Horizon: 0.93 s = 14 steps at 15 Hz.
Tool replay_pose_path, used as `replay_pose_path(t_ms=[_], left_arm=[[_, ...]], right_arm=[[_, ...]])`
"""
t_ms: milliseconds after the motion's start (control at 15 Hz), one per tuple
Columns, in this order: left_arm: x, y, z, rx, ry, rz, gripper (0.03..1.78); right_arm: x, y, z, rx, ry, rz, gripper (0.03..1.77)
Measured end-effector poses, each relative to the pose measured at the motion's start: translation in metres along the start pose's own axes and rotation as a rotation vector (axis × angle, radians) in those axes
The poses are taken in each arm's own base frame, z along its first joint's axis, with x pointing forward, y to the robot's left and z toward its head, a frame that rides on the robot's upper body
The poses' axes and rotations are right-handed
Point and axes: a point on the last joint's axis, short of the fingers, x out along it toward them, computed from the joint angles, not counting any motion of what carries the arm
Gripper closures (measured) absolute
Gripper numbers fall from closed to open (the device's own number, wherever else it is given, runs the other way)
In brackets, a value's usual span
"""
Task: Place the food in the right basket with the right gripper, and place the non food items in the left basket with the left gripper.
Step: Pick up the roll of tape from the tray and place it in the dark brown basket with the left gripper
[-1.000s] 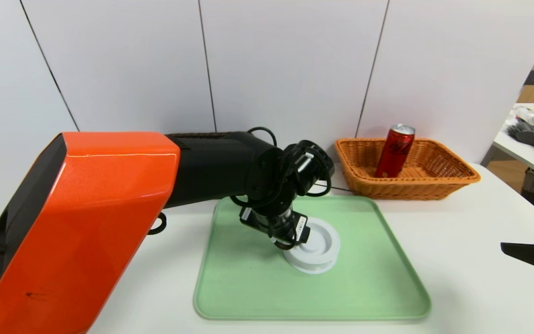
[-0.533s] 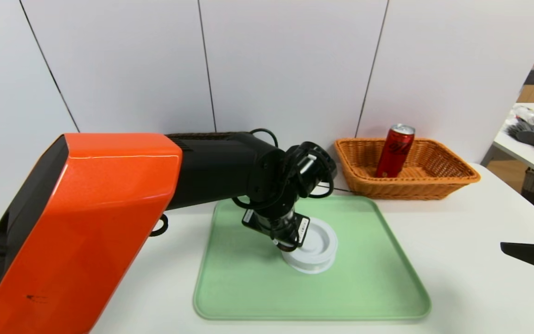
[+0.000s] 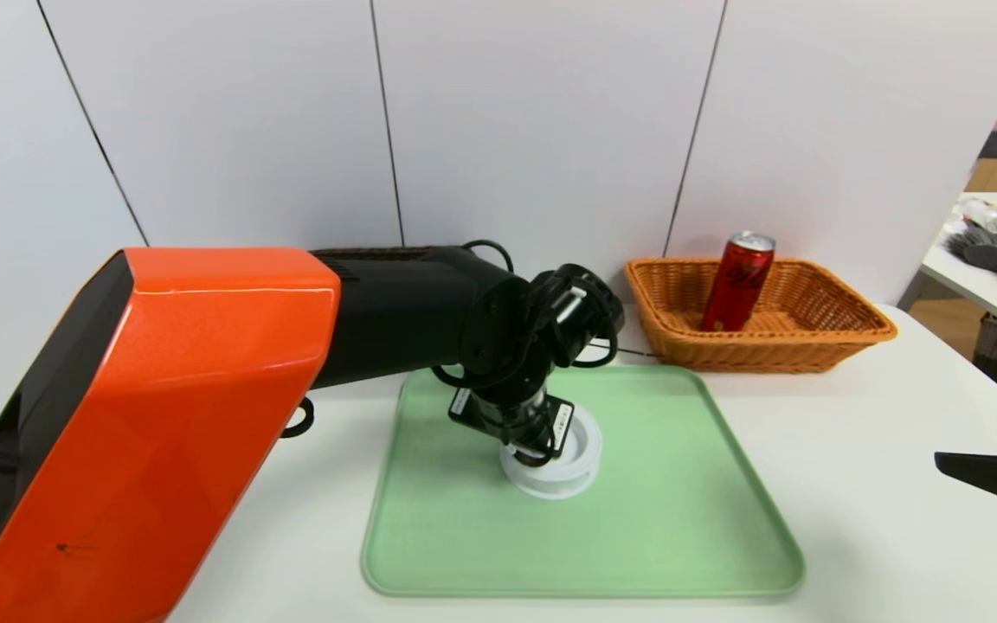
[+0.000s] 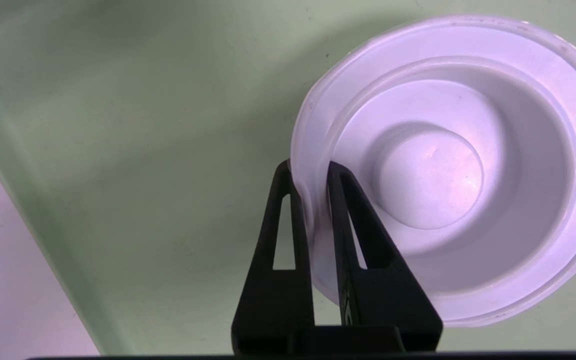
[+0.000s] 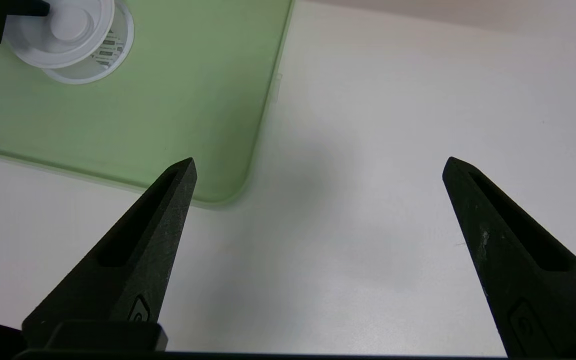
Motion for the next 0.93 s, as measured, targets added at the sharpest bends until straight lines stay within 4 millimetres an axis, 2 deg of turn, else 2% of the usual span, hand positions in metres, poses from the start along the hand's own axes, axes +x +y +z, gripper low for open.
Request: replay_pose_path(t_ms=[467,933], left_arm=[[-0.005,0.000,0.002,-0.008,-0.015,-0.014,1.62],[-0.036,0.005,0.014,-0.068,-0.117,-0.086,1.62]], right_arm=[[0.001,0.000,0.000,0.001,0.004,0.000,0.10],[0.003,0.000,-0.003,0.002,0.018,0.001,0.10]])
